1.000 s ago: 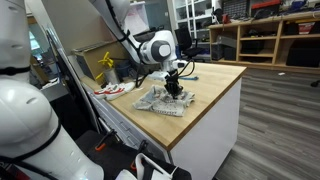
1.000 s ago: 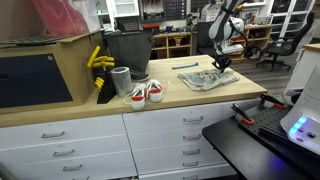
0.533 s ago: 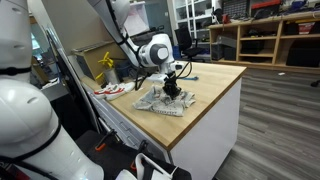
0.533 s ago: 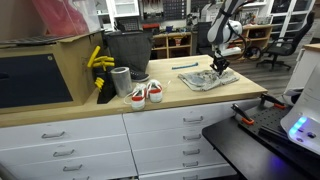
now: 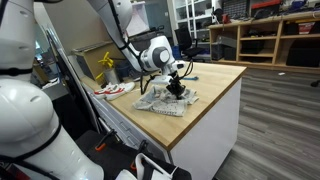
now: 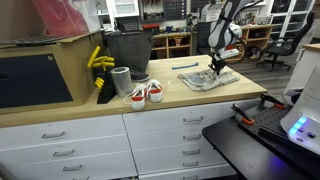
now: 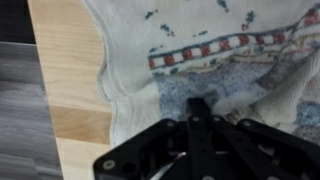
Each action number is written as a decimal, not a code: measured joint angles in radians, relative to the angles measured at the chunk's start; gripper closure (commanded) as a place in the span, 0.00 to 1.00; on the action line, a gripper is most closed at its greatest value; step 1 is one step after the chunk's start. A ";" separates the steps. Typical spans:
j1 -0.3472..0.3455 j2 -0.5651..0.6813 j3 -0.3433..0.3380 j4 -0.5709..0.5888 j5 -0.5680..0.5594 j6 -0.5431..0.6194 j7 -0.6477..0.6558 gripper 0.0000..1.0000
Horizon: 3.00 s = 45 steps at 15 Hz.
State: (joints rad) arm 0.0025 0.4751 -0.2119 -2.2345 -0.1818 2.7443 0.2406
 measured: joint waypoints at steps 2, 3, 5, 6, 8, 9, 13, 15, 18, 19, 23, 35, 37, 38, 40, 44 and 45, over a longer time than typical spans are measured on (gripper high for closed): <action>0.014 0.018 -0.012 0.015 -0.004 0.040 0.000 1.00; 0.020 0.028 -0.016 0.026 -0.004 0.059 0.000 1.00; 0.022 0.043 -0.004 0.045 0.012 0.092 0.000 0.74; 0.020 0.046 0.012 0.048 0.029 0.104 -0.001 0.73; 0.013 0.042 0.058 0.050 0.073 0.107 -0.018 0.60; 0.004 0.036 0.088 0.050 0.104 0.094 -0.034 0.51; -0.049 -0.013 0.156 0.052 0.194 -0.086 -0.107 0.44; -0.065 -0.033 0.150 0.051 0.196 -0.149 -0.127 0.66; -0.076 -0.041 0.138 0.049 0.195 -0.169 -0.144 0.88; -0.077 -0.041 0.138 0.049 0.195 -0.168 -0.144 0.97; -0.070 -0.040 0.155 0.041 0.196 -0.147 -0.144 1.00; -0.029 0.000 0.103 0.031 0.113 -0.042 -0.137 1.00; -0.023 0.007 0.073 0.031 0.083 -0.015 -0.136 1.00; -0.019 0.010 0.062 0.031 0.073 -0.004 -0.136 1.00; -0.011 0.015 0.043 0.031 0.055 0.014 -0.134 1.00; 0.026 0.029 -0.010 0.031 0.001 0.060 -0.104 0.74; 0.038 0.034 -0.026 0.031 -0.013 0.073 -0.090 0.72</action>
State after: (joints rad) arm 0.0404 0.5092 -0.2380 -2.2037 -0.1947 2.8172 0.1507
